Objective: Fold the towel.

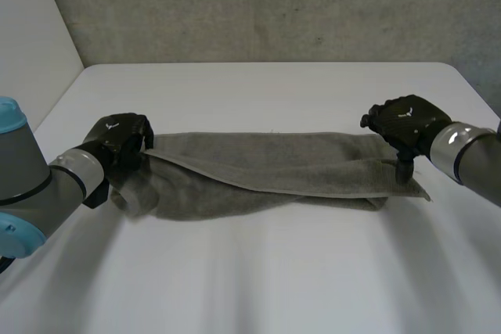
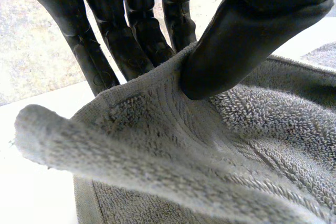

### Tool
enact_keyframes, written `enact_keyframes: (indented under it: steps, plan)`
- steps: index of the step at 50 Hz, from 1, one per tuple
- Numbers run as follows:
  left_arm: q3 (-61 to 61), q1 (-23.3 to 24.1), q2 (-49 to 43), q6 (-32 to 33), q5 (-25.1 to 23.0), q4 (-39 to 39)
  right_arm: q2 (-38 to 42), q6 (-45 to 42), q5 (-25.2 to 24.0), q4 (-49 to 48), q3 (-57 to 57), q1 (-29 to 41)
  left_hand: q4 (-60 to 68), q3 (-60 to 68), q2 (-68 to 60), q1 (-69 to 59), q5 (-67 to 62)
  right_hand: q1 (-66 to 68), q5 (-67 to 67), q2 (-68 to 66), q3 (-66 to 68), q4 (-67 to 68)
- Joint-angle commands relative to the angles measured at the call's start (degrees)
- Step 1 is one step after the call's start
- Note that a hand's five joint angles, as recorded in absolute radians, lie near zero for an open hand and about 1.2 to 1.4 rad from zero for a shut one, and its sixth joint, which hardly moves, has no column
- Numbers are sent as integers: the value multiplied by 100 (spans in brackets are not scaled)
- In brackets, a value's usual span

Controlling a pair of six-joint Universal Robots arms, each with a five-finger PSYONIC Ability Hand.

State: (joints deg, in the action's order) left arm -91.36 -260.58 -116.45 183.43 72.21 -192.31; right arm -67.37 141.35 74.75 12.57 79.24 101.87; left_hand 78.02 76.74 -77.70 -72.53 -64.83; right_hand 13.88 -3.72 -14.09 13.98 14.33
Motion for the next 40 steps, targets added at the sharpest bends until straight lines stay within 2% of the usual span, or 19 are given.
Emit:
enact_keyframes:
  steps: [1, 6, 12, 14, 26, 34, 39, 40]
  plan:
    - [-5, -2, 8, 0, 3, 1, -479, -46, 4, -1231, 1515, -300, 198, 326, -230, -747, -517, 176, -191, -154, 166, 130]
    - [-5, -2, -1, 0, 3, 1, -953, -63, -74, -2186, 2769, -817, 198, 326, -230, -747, -517, 326, -342, -304, 316, 281]
    - [-5, -2, -1, 0, 3, 1, -1261, -20, -321, -2672, 3352, -1249, 198, 326, -230, -747, -517, 462, -477, -440, 452, 416]
    - [-5, -2, -9, 0, -5, 1, -1279, 7, -575, -2943, 3509, -1450, 198, 326, -230, -747, -517, 629, -645, -607, 619, 584]
    - [-66, -2, -9, 0, -5, 1, -840, 121, -690, -3349, 3466, -1425, 198, 326, -230, -747, -517, 1017, -1032, -995, 1007, 971]
    - [-75, -2, -9, 0, -5, 1, -699, 728, -699, -3358, 3334, -1433, 198, 326, -230, -747, -517, 1202, -1217, -1180, 1192, 1156]
    - [-84, -2, -9, 0, -5, 1, -699, 1026, -734, -3384, 3299, -1425, 198, 326, -230, -747, -517, 1824, -1840, -1802, 1814, 1779]
    - [-84, -2, -9, 0, -5, 1, -699, 1096, -734, -3401, 3264, -1425, 198, 326, -230, -747, -517, 2274, -2289, -2252, 2264, 2228]
